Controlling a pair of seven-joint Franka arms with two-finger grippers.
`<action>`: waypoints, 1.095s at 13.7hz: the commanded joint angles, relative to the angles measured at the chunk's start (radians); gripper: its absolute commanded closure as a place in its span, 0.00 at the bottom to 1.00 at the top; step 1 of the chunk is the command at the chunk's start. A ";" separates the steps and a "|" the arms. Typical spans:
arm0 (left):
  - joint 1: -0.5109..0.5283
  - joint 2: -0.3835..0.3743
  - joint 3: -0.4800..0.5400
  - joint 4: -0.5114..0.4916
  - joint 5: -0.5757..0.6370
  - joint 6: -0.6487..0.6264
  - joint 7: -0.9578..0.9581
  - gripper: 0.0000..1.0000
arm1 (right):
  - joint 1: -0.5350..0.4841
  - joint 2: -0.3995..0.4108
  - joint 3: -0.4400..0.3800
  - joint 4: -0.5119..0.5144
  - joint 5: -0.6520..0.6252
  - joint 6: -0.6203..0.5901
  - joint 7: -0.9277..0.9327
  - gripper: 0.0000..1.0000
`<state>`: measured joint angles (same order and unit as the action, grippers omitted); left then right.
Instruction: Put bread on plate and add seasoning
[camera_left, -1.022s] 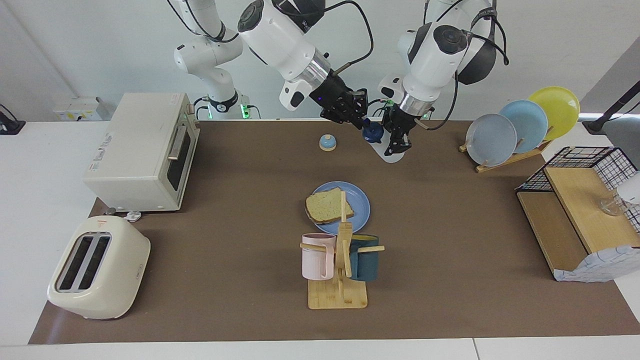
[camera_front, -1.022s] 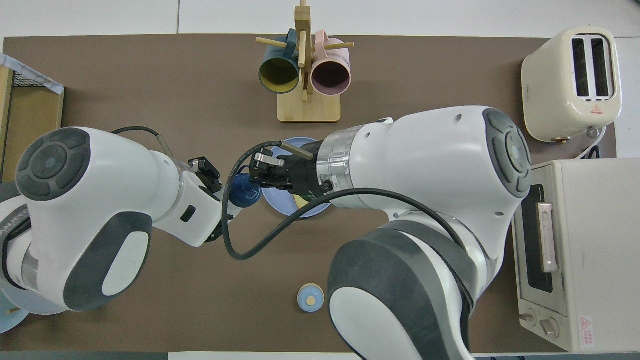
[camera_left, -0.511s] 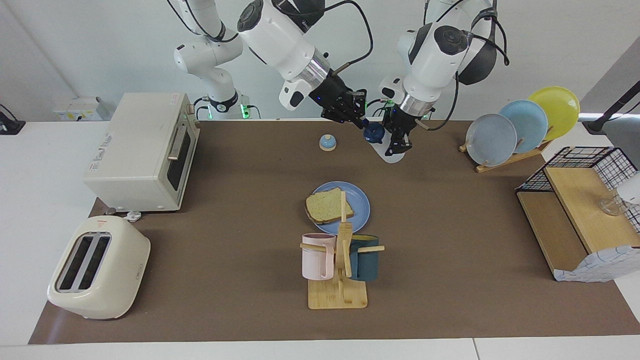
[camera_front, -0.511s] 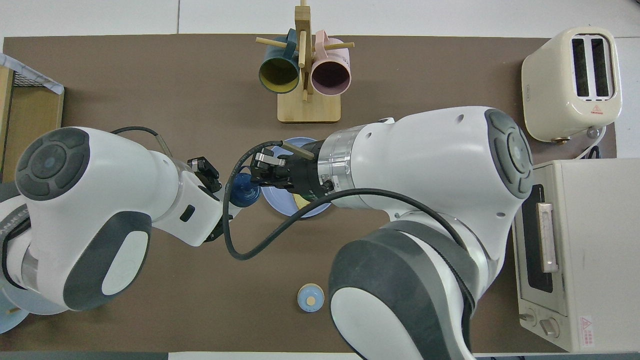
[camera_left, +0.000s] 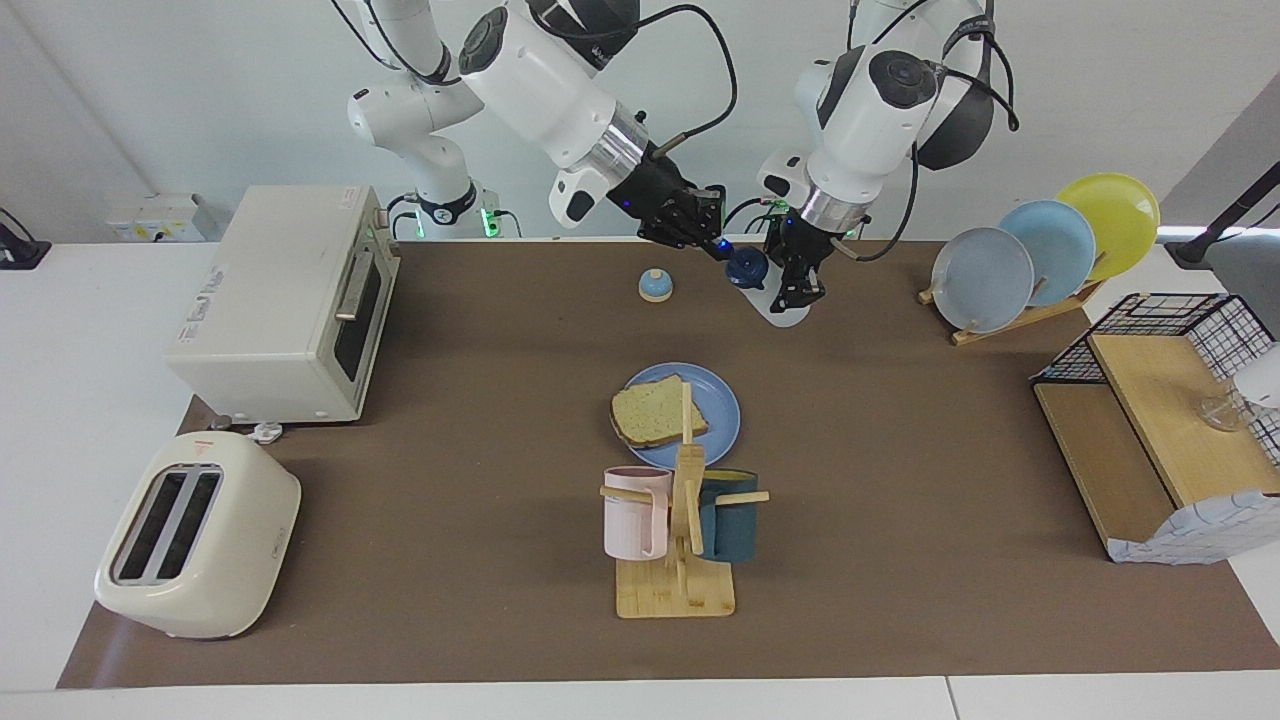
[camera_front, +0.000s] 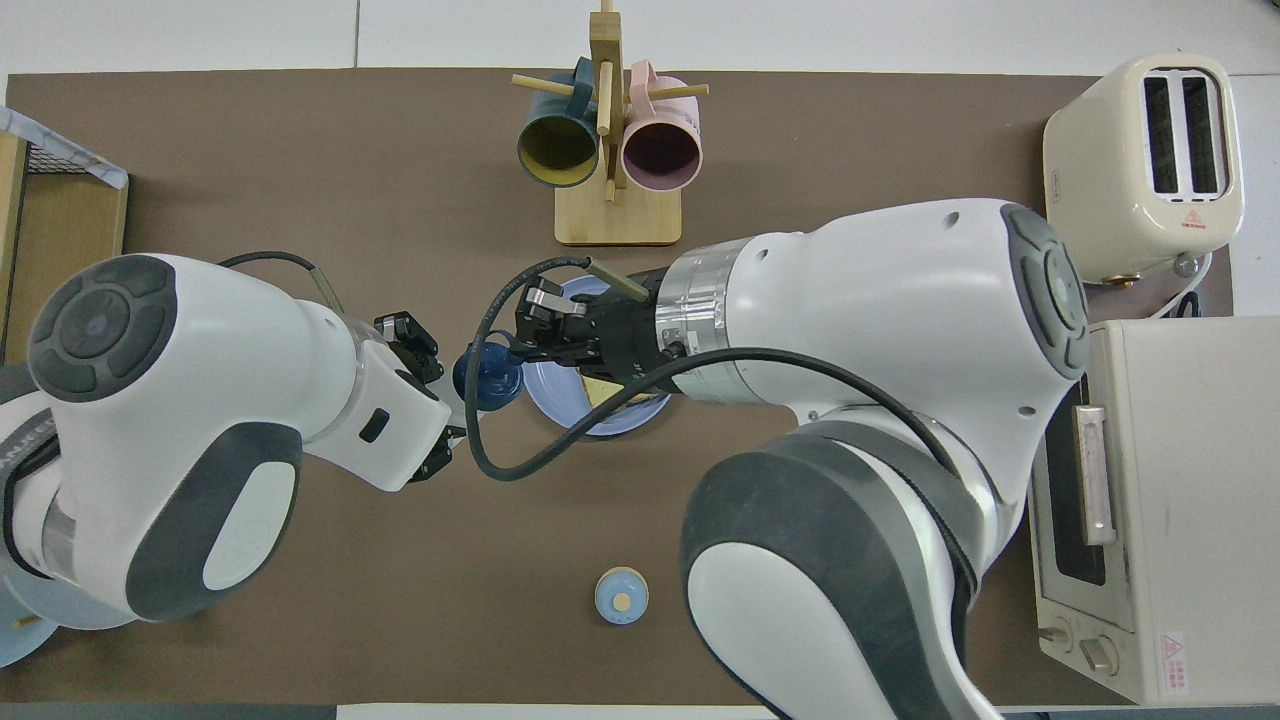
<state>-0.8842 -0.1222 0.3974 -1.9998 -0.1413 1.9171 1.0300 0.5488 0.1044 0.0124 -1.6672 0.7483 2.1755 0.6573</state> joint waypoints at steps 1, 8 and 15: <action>-0.005 -0.034 0.001 -0.034 0.006 0.008 0.002 1.00 | -0.049 -0.014 0.000 -0.019 0.061 0.021 -0.001 1.00; -0.005 -0.034 0.003 -0.034 0.006 0.013 0.001 1.00 | -0.049 -0.025 -0.003 -0.042 0.037 0.006 -0.018 0.00; -0.004 -0.024 0.006 -0.033 0.008 0.048 -0.013 1.00 | -0.215 -0.031 -0.005 -0.020 -0.426 -0.276 -0.271 0.00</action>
<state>-0.8845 -0.1265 0.3966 -2.0073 -0.1423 1.9311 1.0285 0.4193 0.0975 0.0015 -1.6813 0.3824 1.9957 0.5119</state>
